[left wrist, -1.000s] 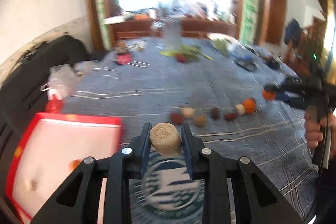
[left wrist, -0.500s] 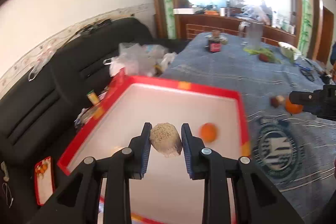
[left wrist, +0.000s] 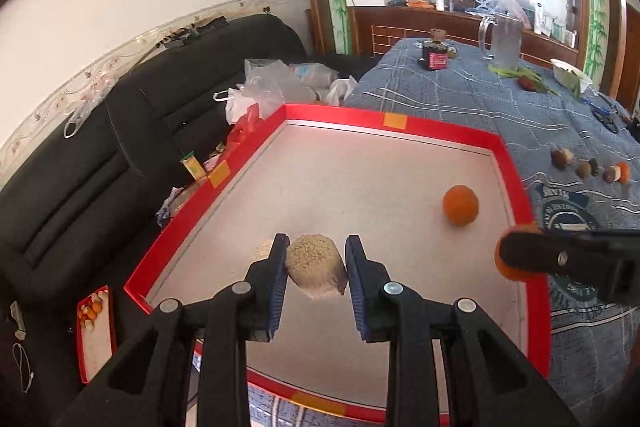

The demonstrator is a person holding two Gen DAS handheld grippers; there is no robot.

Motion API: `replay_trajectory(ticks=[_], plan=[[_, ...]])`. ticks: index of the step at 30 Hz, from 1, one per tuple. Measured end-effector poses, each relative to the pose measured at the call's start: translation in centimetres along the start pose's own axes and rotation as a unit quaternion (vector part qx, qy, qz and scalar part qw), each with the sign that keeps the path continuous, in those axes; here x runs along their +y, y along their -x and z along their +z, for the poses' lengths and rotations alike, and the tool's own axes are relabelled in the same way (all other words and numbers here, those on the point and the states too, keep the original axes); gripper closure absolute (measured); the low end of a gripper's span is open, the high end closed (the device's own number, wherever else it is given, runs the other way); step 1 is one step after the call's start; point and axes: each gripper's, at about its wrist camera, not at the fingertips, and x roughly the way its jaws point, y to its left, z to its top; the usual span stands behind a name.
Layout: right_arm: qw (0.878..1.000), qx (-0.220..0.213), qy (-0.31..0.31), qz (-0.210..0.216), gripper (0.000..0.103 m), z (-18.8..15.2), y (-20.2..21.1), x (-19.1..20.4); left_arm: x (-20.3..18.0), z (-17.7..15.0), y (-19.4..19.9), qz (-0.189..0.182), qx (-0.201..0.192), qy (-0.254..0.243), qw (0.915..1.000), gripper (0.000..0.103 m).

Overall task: Organize fruits
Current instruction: 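Carry the orange and the cake in both grippers over the red tray, then open both grippers to release the orange and the cake into the tray, then return both tools to the fruits and grasp a third orange with the right gripper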

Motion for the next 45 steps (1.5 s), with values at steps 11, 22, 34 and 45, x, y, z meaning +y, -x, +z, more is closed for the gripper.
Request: replay_trajectory(ticks=[11, 22, 34, 45], plan=[[0.997, 0.000, 0.049, -0.057, 0.066, -0.9, -2.0, 1.0, 1.1, -0.9, -1.1, 0.025, 0.014, 0.010, 0.9995, 0.075], [0.996, -0.003, 0.076, -0.054, 0.063, -1.4, -2.4, 1.4, 1.8, -1.0, -0.8, 0.053, 0.018, 0.023, 0.9982, 0.046], [0.996, -0.086, 0.020, -0.035, 0.053, -1.1, 4.7, -3.2, -1.6, -0.4, 0.6, 0.029, 0.012, -0.001, 0.9995, 0.033], [0.984, -0.136, -0.060, -0.101, 0.053, -2.4, 12.7, -12.1, -8.7, 0.8, 2.9, -0.026, -0.005, -0.064, 0.9976, 0.026]])
